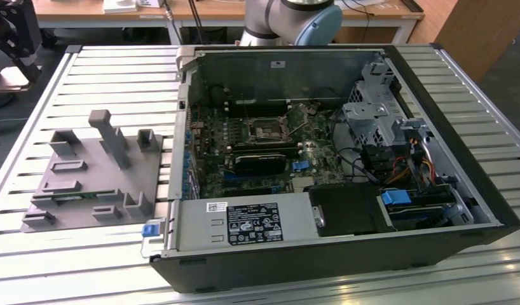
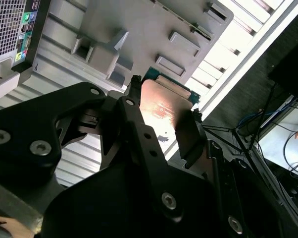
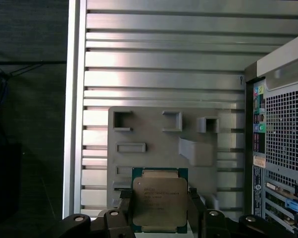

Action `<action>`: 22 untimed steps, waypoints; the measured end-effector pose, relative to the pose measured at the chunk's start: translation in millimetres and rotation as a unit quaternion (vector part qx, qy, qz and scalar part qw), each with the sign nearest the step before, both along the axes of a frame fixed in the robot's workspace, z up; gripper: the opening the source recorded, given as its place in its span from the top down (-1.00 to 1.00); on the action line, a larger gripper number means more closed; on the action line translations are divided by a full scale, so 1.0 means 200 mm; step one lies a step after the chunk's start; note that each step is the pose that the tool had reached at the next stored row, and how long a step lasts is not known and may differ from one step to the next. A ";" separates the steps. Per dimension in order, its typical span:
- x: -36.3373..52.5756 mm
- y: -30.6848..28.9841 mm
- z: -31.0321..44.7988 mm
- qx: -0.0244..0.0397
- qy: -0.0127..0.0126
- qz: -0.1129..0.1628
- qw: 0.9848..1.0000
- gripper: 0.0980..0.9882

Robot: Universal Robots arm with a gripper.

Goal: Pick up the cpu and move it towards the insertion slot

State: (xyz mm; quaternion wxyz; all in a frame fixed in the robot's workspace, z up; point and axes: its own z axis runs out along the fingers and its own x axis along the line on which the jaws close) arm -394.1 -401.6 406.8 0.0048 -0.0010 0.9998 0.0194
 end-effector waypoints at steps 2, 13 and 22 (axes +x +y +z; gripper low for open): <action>0.008 0.000 0.000 0.000 0.000 0.000 1.000 0.03; 0.056 0.000 0.000 0.000 0.000 0.000 1.000 0.03; 0.097 0.000 0.000 0.000 0.000 0.000 1.000 0.03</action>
